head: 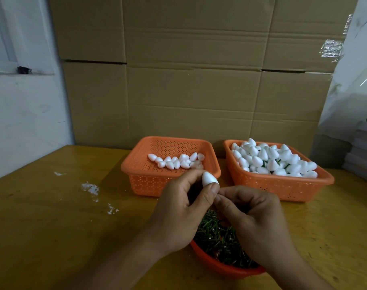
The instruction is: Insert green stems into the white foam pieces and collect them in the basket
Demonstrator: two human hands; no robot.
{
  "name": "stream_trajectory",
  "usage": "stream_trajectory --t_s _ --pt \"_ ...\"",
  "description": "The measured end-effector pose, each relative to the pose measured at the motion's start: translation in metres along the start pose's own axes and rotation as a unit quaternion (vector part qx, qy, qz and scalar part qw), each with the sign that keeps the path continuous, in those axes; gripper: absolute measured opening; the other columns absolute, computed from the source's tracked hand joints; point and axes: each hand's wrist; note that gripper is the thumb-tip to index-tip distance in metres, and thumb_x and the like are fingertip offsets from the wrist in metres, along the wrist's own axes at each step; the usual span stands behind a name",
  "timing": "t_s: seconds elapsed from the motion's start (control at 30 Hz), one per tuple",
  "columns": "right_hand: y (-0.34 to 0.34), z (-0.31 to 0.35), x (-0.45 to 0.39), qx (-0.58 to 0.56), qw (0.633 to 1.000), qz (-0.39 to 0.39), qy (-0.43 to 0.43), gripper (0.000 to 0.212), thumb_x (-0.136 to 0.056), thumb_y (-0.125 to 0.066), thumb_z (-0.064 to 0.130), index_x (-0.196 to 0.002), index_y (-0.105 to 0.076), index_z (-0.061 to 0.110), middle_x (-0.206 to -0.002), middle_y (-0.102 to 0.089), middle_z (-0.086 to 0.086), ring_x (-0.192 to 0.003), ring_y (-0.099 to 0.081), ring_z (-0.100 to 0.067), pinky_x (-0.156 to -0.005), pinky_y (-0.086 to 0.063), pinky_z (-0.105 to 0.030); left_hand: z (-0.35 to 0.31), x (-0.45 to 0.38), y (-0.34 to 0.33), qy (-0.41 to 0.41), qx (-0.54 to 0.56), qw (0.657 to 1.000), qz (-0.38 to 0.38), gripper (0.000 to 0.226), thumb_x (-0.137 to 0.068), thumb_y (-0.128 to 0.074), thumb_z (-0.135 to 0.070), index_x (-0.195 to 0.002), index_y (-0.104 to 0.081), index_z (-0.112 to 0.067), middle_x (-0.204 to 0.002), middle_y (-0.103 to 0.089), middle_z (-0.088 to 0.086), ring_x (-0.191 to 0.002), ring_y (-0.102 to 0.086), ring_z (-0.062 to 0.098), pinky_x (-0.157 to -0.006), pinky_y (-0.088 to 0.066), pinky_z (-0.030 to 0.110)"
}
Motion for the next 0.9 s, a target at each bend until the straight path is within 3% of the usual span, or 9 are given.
stream_trajectory --t_s 0.1,0.2,0.33,0.4,0.5,0.6,0.7,0.8,0.9 --pt "0.001 0.0 -0.003 -0.003 1.0 0.004 -0.004 0.012 -0.086 -0.074 0.014 -0.081 -0.08 0.024 -0.071 -0.075 0.0 -0.059 -0.068 -0.019 -0.055 -0.056 -0.039 0.001 0.0 0.001 0.005 0.016 1.0 -0.005 0.022 -0.099 -0.056 -0.034 -0.115 -0.065 -0.023 -0.077 -0.062 -0.018 -0.072 -0.058 -0.003 -0.066 -0.047 0.013" --pt "0.008 -0.005 -0.01 0.01 1.0 -0.019 -0.013 0.011 -0.085 -0.075 0.016 -0.08 -0.079 0.024 -0.071 -0.075 0.001 -0.059 -0.067 -0.013 -0.053 -0.054 -0.027 0.002 0.001 0.001 0.028 0.017 0.999 -0.012 0.049 -0.096 -0.055 -0.046 -0.144 -0.044 -0.038 -0.072 -0.058 -0.012 -0.068 -0.054 0.002 -0.066 -0.047 0.023" --pt "0.029 -0.017 -0.034 0.069 0.992 -0.096 -0.036 0.016 -0.086 -0.076 0.019 -0.076 -0.075 0.032 -0.071 -0.074 0.017 -0.062 -0.065 0.005 -0.054 -0.048 -0.011 0.006 0.003 -0.001 0.013 -0.06 0.998 -0.011 0.045 -0.095 -0.053 -0.052 -0.137 -0.05 -0.037 -0.07 -0.056 -0.012 -0.068 -0.056 0.002 -0.067 -0.046 0.021" --pt "0.045 -0.028 -0.053 0.105 0.983 -0.143 -0.052 0.017 -0.086 -0.076 0.02 -0.077 -0.075 0.034 -0.07 -0.073 0.019 -0.066 -0.066 0.003 -0.059 -0.05 -0.018 0.01 0.005 -0.002 0.01 -0.095 0.995 -0.001 0.041 -0.094 -0.051 -0.057 -0.13 -0.056 -0.038 -0.073 -0.057 -0.012 -0.07 -0.059 0.005 -0.066 -0.046 0.02" --pt "0.07 -0.046 -0.082 0.18 0.962 -0.183 -0.097 0.008 -0.09 -0.072 0.02 -0.093 -0.079 0.018 -0.071 -0.068 0.017 -0.064 -0.063 -0.004 -0.061 -0.05 -0.029 0.014 0.006 -0.003 0.009 -0.111 0.994 0.005 0.034 -0.094 -0.051 -0.057 -0.119 -0.063 -0.037 -0.077 -0.061 -0.011 -0.07 -0.062 0.011 -0.064 -0.052 0.032" --pt "0.092 -0.061 -0.104 0.243 0.936 -0.219 -0.129 0.011 -0.09 -0.071 0.02 -0.095 -0.079 0.016 -0.07 -0.069 0.005 -0.066 -0.065 -0.018 -0.066 -0.056 -0.04 0.014 0.006 -0.003 0.004 -0.115 0.993 0.005 0.031 -0.095 -0.051 -0.057 -0.118 -0.061 -0.04 -0.078 -0.062 -0.01 -0.069 -0.062 0.012 -0.063 -0.052 0.036" --pt "0.104 -0.072 -0.125 0.324 0.911 -0.208 -0.148 0.014 -0.09 -0.066 0.02 -0.084 -0.077 0.013 -0.07 -0.07 -0.008 -0.066 -0.065 -0.027 -0.067 -0.058 -0.046 0.014 0.006 -0.003 0.001 -0.12 0.993 0.005 0.033 -0.095 -0.05 -0.058 -0.124 -0.055 -0.043 -0.074 -0.058 -0.01 -0.064 -0.058 0.01 -0.059 -0.05 0.035" --pt "0.106 -0.079 -0.144 0.404 0.886 -0.163 -0.157 0.026 -0.092 -0.059 0.014 -0.071 -0.072 0.011 -0.061 -0.064 -0.009 -0.056 -0.059 -0.024 -0.058 -0.051 -0.037 0.014 0.007 -0.003 0.001 -0.12 0.993 0.011 0.037 -0.095 -0.05 -0.058 -0.129 -0.052 -0.042 -0.073 -0.057 -0.012 -0.059 -0.054 0.007 -0.055 -0.047 0.037" --pt "0.104 -0.085 -0.158 0.445 0.87 -0.142 -0.159 0.026 -0.091 -0.054 0.008 -0.072 -0.071 0.012 -0.062 -0.064 -0.007 -0.055 -0.058 -0.022 -0.055 -0.049 -0.034 0.013 0.007 -0.003 -0.002 -0.126 0.992 0.011 0.039 -0.094 -0.049 -0.059 -0.129 -0.051 -0.041 -0.072 -0.056 -0.012 -0.061 -0.055 0.004 -0.056 -0.043 0.024"
Point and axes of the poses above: each hand's wrist, its own x-axis away from the middle knuckle, its own y-axis out of the back of the hand, z = x × y
